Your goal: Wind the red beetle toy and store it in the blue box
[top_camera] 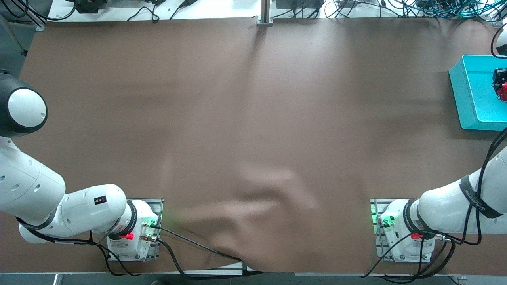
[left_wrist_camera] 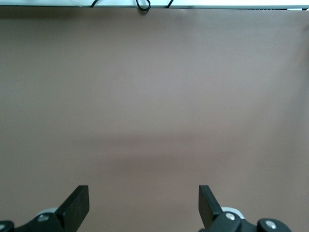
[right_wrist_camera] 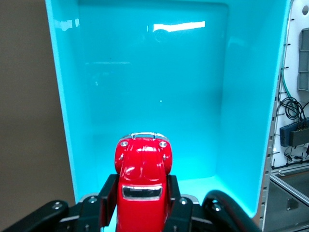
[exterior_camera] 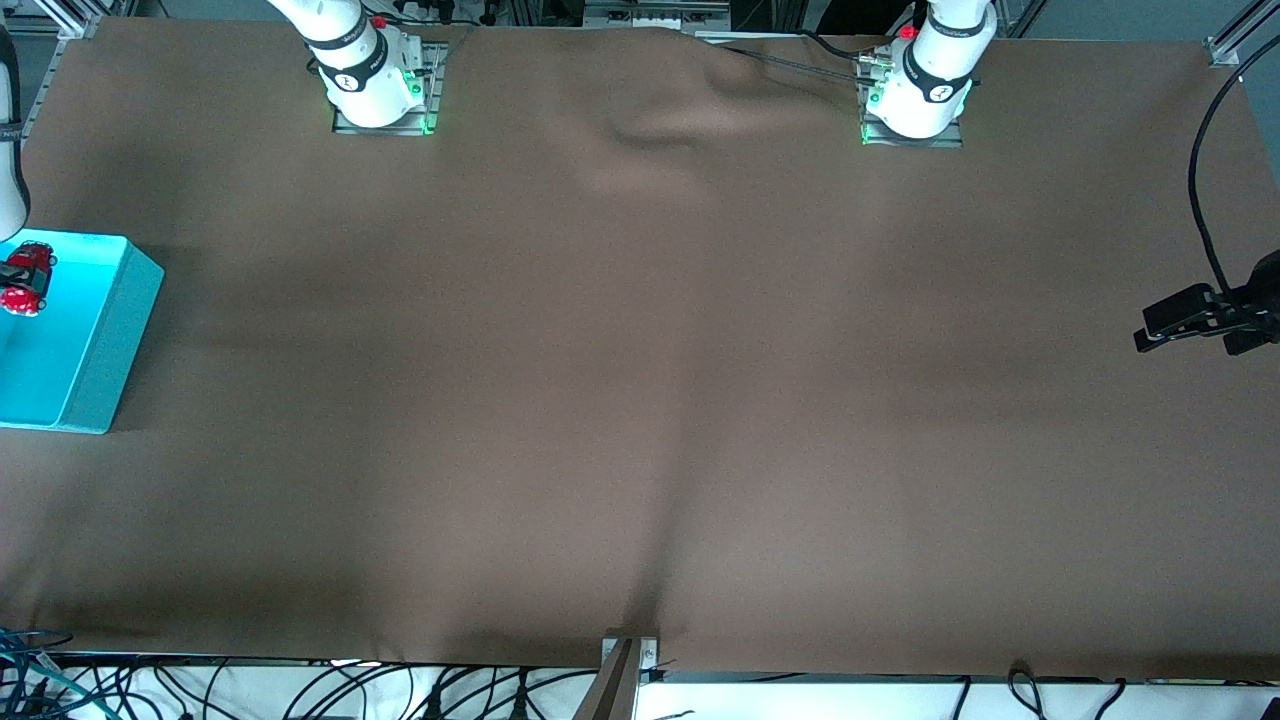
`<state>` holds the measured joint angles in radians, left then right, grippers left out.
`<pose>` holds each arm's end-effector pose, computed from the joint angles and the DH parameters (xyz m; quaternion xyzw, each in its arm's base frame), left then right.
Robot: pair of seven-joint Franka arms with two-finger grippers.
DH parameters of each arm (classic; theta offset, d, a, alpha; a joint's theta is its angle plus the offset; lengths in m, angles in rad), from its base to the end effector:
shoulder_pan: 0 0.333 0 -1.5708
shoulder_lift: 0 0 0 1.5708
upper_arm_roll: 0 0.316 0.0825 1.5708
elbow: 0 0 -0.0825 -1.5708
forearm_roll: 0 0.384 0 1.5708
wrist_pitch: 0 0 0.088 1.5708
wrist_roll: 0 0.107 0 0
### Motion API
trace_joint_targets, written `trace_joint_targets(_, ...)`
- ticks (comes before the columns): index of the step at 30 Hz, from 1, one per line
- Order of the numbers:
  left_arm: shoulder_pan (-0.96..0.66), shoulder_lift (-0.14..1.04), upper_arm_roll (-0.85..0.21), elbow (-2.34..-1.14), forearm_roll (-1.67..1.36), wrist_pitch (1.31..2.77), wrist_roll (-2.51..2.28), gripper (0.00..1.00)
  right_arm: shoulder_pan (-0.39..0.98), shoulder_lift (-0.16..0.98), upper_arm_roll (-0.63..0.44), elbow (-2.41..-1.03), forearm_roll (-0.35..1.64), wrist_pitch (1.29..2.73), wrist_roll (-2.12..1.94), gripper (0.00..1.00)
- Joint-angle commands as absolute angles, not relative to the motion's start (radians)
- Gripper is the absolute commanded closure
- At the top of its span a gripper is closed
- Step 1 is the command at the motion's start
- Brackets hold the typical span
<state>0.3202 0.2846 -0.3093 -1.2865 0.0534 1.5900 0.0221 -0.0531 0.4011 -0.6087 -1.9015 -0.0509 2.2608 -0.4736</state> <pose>0.6378 0.0427 0.5971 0.9997 0.0008 0.0162 0.0157 0.5062 -0.3673 0.3278 0.9896 -0.0571 -0.0600 0.1180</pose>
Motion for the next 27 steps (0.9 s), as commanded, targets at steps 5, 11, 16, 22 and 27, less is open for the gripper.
trace_joint_targets(5, 0.322, 0.285, -0.308, -1.273, 0.037, 1.572, 0.044, 0.0, -0.155, 0.535, -0.575, -1.76, 0.098, 2.26, -0.61, 1.0)
trace_joint_targets(11, 0.322, 0.285, -0.31, -1.275, 0.037, 1.572, 0.043, 0.0, -0.207, 0.578, -0.543, -1.726, 0.136, 2.261, -0.641, 1.0)
trace_joint_targets(16, 0.322, 0.285, -0.308, -1.273, 0.037, 1.574, 0.044, 0.0, -0.224, 0.601, -0.532, -1.718, 0.146, 2.273, -0.653, 1.0)
trace_joint_targets(22, 0.322, 0.285, -0.31, -1.275, 0.037, 1.572, 0.044, 0.0, -0.238, 0.633, -0.526, -1.718, 0.186, 2.319, -0.663, 1.0)
trace_joint_targets(27, 0.322, 0.285, -0.31, -1.273, 0.037, 1.574, 0.044, 0.0, -0.262, 0.66, -0.503, -1.717, 0.23, 2.344, -0.686, 1.0)
